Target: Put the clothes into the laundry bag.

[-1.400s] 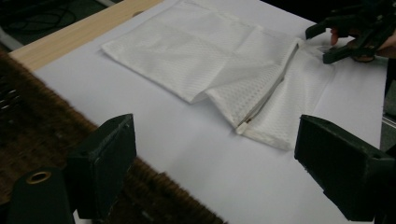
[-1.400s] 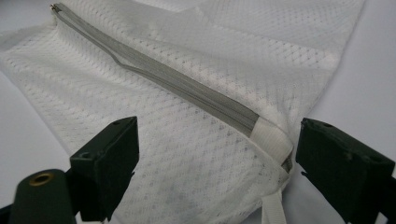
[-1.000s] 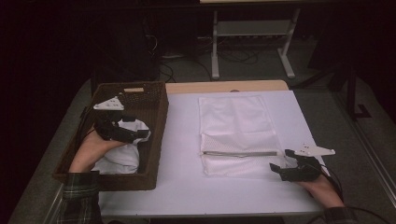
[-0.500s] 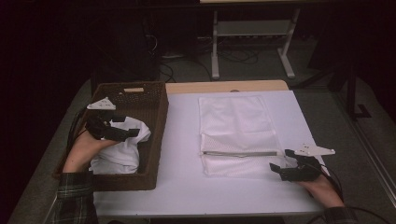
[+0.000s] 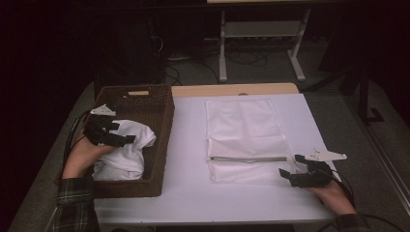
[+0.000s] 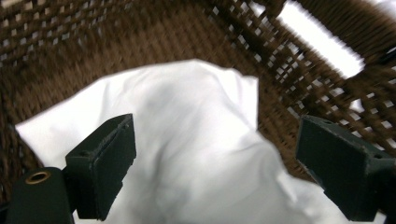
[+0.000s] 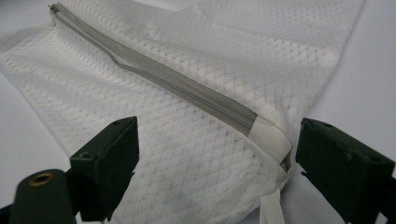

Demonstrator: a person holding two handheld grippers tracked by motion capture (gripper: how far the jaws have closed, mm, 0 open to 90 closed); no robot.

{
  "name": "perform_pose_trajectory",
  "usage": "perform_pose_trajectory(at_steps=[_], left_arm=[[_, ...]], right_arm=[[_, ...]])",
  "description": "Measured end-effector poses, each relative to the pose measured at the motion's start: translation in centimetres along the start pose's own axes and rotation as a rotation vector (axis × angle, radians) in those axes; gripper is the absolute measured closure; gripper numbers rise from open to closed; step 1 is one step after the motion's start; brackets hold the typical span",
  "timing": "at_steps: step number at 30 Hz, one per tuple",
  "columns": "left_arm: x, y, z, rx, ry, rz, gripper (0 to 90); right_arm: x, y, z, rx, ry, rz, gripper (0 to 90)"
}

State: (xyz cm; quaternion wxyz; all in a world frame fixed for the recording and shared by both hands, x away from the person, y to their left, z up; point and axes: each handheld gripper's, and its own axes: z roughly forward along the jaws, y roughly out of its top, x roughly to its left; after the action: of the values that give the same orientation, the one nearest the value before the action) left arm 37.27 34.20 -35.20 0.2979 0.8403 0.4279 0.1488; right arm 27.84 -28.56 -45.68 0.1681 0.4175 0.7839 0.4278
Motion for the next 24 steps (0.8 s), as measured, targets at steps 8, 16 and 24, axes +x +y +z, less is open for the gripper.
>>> perform_pose_trajectory(at_steps=[8, 16, 24], left_arm=[[0.5, -0.8, 1.8, 0.075, -0.026, -0.022, 12.0], [0.7, -1.3, 2.8, 0.127, -0.031, -0.052, 11.8], [0.7, -1.7, 3.9, 0.200, -0.008, -0.070, 11.5]], right_arm=[[0.0, 0.0, 0.0, -0.002, 0.000, -0.001, 12.8], [0.0, 0.0, -0.1, -0.003, 0.001, -0.002, 12.8], [0.0, 0.0, 0.0, -0.003, 0.001, -0.004, 12.7]])
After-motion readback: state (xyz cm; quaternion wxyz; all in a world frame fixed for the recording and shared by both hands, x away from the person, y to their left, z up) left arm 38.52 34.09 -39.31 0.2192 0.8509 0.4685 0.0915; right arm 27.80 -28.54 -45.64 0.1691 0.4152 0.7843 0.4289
